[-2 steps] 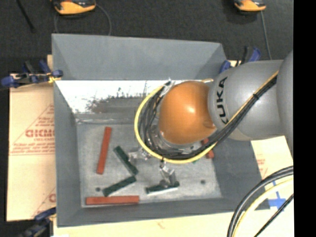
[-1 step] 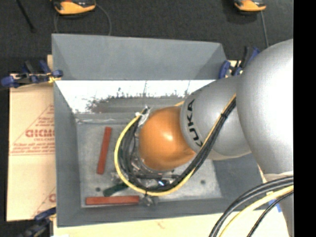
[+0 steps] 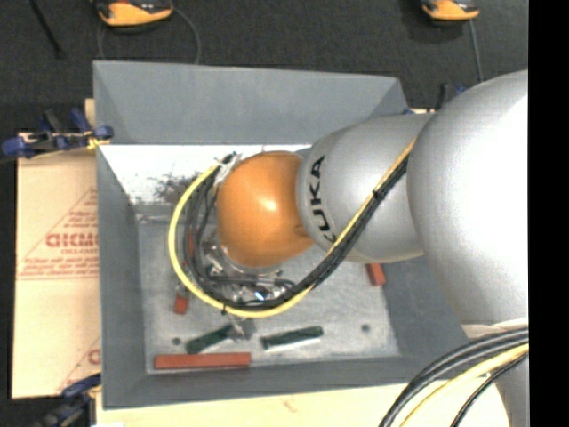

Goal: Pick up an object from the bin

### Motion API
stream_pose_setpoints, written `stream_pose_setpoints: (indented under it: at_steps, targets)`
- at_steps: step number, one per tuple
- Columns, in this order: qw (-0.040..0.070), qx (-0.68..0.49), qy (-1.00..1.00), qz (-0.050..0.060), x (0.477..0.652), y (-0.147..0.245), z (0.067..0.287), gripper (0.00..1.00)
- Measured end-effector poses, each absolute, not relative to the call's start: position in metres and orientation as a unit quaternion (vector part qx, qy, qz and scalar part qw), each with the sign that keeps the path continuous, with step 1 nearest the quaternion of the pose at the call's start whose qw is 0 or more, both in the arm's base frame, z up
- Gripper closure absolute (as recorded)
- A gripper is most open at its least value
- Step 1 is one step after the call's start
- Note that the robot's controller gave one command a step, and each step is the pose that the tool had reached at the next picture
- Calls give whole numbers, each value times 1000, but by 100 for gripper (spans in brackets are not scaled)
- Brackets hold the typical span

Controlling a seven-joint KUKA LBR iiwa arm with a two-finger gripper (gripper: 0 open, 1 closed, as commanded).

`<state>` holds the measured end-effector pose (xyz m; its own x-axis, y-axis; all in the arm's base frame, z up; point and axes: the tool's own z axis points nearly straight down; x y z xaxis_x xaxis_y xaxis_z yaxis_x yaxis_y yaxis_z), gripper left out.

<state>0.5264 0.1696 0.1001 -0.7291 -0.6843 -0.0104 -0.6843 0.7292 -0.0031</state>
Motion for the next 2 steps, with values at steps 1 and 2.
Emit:
stream_pose_setpoints:
  at_steps: [1,2]
  targets:
    - [4,-403,915,0,481,151,71,0]
    - [0,-401,916,-2,482,149,73,100]
